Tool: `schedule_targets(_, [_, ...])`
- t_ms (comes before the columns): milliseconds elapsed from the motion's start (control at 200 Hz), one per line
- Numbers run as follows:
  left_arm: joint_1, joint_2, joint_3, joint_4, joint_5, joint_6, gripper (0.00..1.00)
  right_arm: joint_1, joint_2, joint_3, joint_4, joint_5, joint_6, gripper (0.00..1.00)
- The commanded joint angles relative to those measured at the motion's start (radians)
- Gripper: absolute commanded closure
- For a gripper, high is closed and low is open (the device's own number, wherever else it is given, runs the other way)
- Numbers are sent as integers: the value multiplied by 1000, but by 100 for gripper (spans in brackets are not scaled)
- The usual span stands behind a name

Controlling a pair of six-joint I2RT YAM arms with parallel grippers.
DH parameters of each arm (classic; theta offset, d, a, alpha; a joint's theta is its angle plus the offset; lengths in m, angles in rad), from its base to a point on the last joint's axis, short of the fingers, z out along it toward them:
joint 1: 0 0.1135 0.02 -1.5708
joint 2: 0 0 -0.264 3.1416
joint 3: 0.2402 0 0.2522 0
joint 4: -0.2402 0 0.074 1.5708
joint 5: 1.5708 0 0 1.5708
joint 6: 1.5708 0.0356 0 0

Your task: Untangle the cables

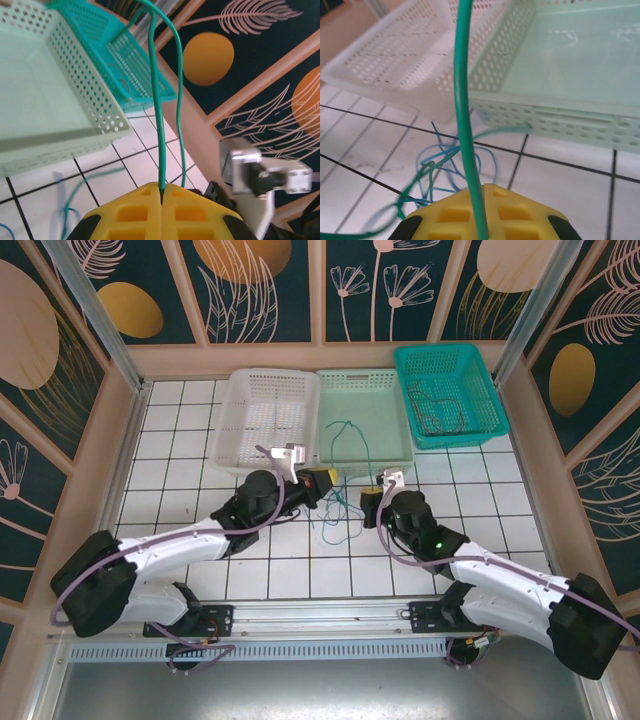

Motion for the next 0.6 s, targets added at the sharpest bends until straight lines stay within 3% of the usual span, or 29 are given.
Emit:
schedule_targets(0, [9, -88, -23, -44, -120, 65, 100, -8, -23, -14, -94, 69, 37, 100])
schedule_targets(340, [28, -312, -74, -175, -285, 137, 100, -29, -117, -63, -220, 111, 104, 100])
schedule_targets(596, [28, -371, -90, -217, -313, 154, 100, -31, -120, -84, -229, 129, 135, 100])
